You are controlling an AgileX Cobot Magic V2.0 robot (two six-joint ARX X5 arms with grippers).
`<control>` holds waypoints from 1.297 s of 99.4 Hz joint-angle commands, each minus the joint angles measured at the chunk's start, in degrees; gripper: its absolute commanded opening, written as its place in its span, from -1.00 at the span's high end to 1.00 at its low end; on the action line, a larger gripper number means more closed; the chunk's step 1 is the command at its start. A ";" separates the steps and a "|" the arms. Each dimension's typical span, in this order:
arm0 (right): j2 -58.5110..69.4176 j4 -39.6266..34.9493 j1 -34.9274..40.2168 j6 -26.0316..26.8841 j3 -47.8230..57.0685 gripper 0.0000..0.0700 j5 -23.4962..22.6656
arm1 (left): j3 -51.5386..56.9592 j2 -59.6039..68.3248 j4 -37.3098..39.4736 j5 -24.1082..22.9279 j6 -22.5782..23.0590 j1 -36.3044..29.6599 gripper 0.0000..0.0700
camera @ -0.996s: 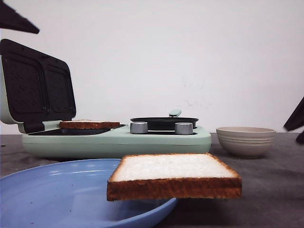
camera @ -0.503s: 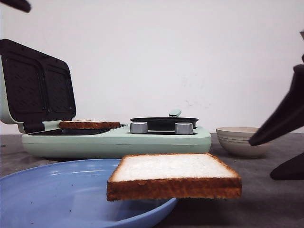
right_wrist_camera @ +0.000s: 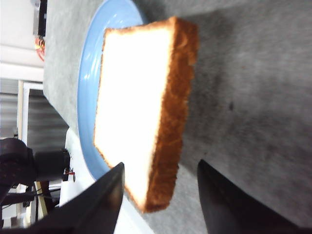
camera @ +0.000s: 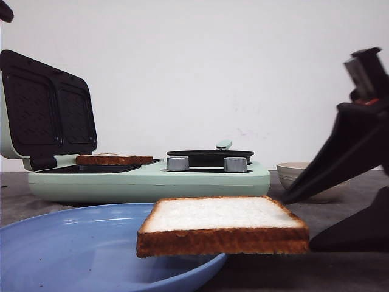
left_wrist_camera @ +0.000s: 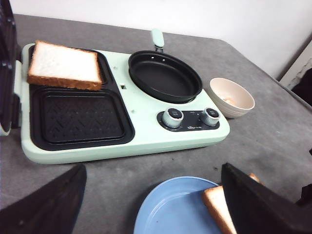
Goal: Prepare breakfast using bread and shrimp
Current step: 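Grasp the remaining bread slice on the blue plate with the right gripper, then carry the bread with the right gripper and lower it into the press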
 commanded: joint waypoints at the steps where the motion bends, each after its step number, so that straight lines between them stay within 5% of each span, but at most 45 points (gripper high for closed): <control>1: 2.69 2.82 1.20 1.90 0.07 0.17 -0.44 | 0.07 0.20 0.24 -0.15 0.35 -0.07 -0.35; 31: 11.08 14.91 5.09 6.84 0.07 0.21 -0.74 | 0.07 0.20 -0.26 -0.61 0.37 -0.07 -0.35; 44: 11.78 15.67 5.79 6.84 0.07 1.00 -0.37 | 0.07 0.20 -0.26 -0.61 0.37 -0.07 -0.35; 75: 11.50 20.00 5.81 8.66 0.11 1.00 -0.98 | 0.07 0.20 -0.26 -0.98 0.35 -0.07 -0.35; 76: 11.58 26.29 5.81 16.31 10.19 1.00 -0.96 | 0.07 0.20 -0.17 -1.01 0.35 -0.07 -0.35; 80: 11.58 23.45 5.81 14.95 12.61 1.00 -0.96 | 0.07 0.20 -0.15 -1.01 0.35 -0.07 -0.35; 81: 11.69 13.25 5.81 9.53 19.80 1.00 0.37 | 0.07 0.20 -0.04 -1.01 0.37 -0.07 -0.35; 99: 15.61 -6.32 5.81 -1.84 35.41 1.00 4.74 | 0.07 0.20 0.02 -1.20 0.37 -0.07 -0.35; 129: 32.68 -10.51 7.34 -2.38 55.58 1.00 4.85 | 0.07 0.20 0.04 -1.46 0.44 -0.07 -0.35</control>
